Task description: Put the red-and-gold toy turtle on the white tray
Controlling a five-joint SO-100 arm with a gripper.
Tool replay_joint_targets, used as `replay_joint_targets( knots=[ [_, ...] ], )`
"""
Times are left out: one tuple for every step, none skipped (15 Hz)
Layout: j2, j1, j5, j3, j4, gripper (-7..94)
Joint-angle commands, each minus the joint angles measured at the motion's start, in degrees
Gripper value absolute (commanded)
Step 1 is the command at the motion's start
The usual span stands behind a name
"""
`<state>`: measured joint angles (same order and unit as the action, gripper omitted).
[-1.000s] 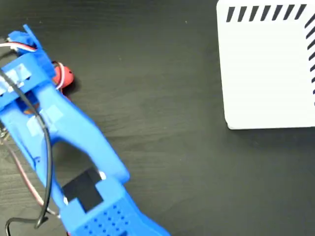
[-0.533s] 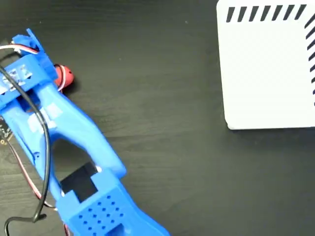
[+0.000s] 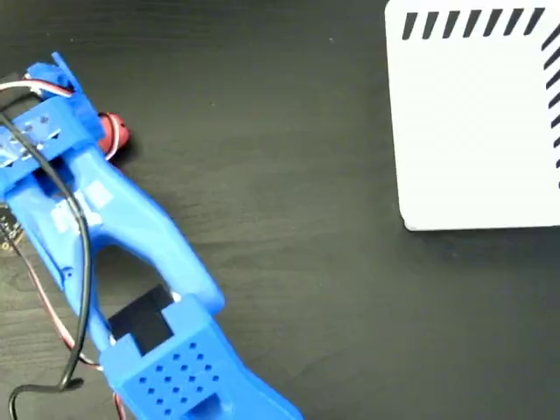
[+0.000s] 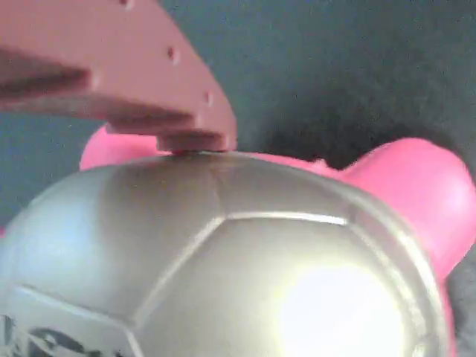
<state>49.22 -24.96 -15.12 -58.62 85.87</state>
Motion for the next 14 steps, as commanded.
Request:
replay_joint_targets(
  knots=[
    [2.02, -0.97, 0.18, 1.67, 0.62, 34],
    [2.02, -0.97, 0.44, 1.93, 0.62, 23],
    [2.11, -0.97, 0.53, 2.20, 0.62, 11],
    [2.20, -0.88, 0.62, 2.20, 0.62, 3],
    [2.72, -0.88, 0.70, 2.20, 0.79, 2],
    [3.96, -0.88, 0.70, 1.76, 0.88, 2],
    [5.98, -0.79, 0.97, 1.41, 1.05, 1],
    [8.17, -0.62, 1.49, 1.49, 2.02, 0],
    [10.81, -0.44, 2.20, 1.76, 2.55, 0],
    [13.62, -0.09, 3.43, 2.37, 2.55, 0],
    [17.31, 0.18, 4.75, 2.72, 2.55, 0],
    [21.45, 0.35, 5.45, 2.72, 3.16, 0],
    [25.84, 0.62, 6.15, 2.90, 4.13, 0],
    [30.06, 1.23, 6.77, 3.69, 5.71, 0]
  ],
)
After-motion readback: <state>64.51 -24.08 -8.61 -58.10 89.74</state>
